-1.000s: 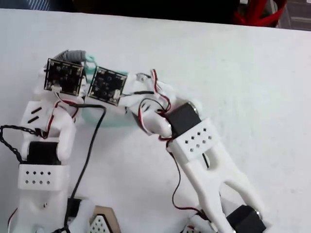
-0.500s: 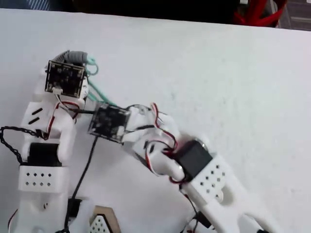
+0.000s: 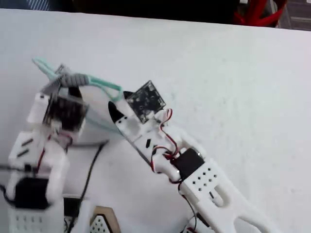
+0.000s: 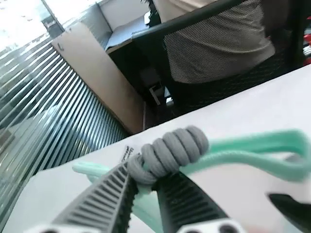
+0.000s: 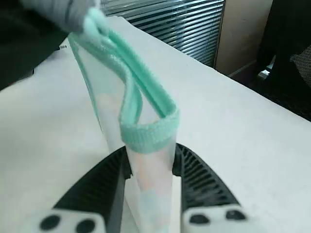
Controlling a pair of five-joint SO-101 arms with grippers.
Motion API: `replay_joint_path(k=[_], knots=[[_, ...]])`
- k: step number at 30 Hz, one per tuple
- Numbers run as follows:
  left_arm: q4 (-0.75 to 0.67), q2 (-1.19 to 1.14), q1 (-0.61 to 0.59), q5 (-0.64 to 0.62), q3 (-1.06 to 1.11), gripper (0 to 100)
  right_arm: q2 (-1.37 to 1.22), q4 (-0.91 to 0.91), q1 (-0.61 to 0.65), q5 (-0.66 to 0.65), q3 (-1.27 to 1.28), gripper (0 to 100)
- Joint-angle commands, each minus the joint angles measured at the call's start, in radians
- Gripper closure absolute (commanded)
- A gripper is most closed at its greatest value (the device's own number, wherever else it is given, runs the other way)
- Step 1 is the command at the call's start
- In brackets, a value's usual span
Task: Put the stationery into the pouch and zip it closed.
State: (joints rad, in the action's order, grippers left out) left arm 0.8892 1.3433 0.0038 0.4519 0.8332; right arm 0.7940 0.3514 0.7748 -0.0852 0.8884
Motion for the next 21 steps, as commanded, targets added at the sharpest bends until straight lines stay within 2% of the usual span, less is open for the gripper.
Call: replay_joint_path(k=[1, 5, 11, 21], knots=[[0.080, 0.107, 0.117, 0.009, -0.006, 98, 0.013, -0.054, -0.002, 0.029, -0.018, 98.1], [0.129, 0.107, 0.194, 0.009, -0.006, 98, 0.021, -0.047, 0.019, 0.029, -0.018, 98.1], [0.132, 0.077, 0.197, 0.002, -0.003, 98, 0.025, -0.022, 0.031, 0.031, -0.020, 98.1], [0.043, 0.062, 0.203, 0.003, 0.158, 98, 0.257, 0.081, 0.093, 0.031, -0.048, 98.1]])
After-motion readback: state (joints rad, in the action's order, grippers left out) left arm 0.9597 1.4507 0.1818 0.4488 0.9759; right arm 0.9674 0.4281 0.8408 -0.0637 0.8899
